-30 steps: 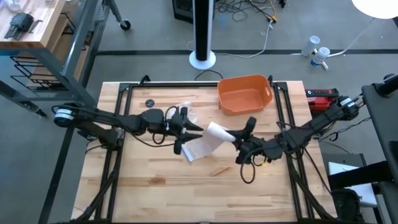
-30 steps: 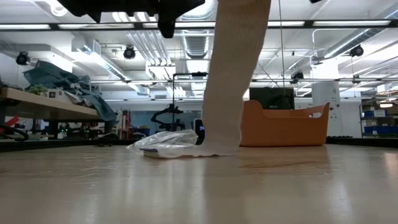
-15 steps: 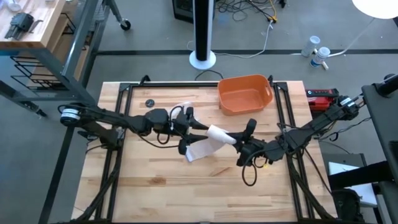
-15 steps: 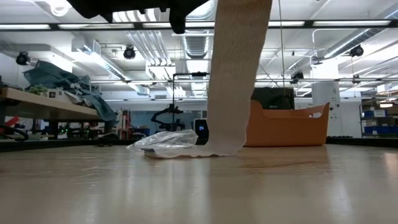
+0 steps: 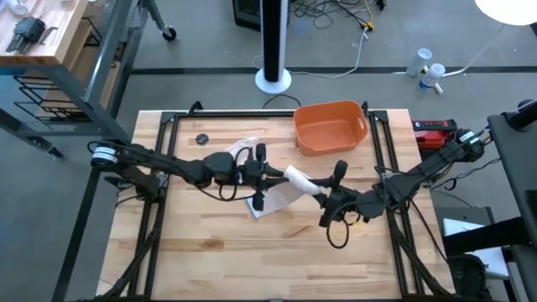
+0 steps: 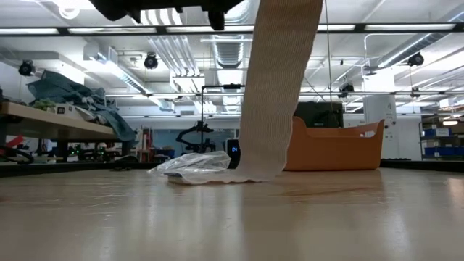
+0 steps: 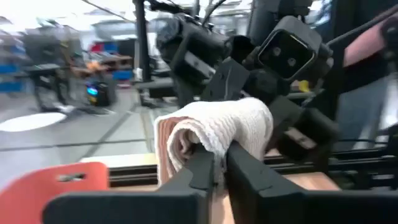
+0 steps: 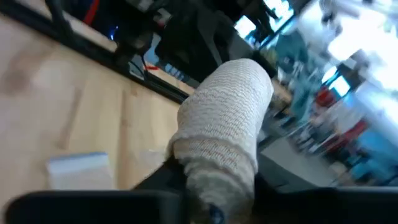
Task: Roll bandage
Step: Roll the brown bandage
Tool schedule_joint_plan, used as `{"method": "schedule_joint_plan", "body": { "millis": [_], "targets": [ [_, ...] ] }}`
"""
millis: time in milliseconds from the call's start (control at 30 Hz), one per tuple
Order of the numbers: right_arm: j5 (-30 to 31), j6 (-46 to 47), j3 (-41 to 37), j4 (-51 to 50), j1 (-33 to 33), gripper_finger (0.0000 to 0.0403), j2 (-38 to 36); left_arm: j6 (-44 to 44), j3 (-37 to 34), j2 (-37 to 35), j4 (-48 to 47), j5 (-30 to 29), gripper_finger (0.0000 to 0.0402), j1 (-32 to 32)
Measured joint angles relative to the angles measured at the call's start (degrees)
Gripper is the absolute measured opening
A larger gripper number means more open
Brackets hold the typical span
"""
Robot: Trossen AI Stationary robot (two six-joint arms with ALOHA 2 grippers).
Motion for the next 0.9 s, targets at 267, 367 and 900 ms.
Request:
{"method": "schedule_joint_plan", "body": {
  "millis": [267, 367, 900],
  "targets": [
    [-0.3, 13.7, 0.0, -0.8, 0.0, 0.0237, -1.0, 12.0, -0.9, -0.3, 1.0, -6.0, 0.0005, -1.8],
    [-0.3, 14.1, 0.0, -0.9, -0.1, 0.0254, -1.1, 15.4, -1.0, -0.3, 1.0, -6.2, 0.0006, -2.6],
    [2.2, 22.7, 0.0, -3.0, -0.7, 0.0282, -2.6, 20.7, -2.3, -0.2, 7.4, -14.4, 0.0001, -4.8]
  ]
}}
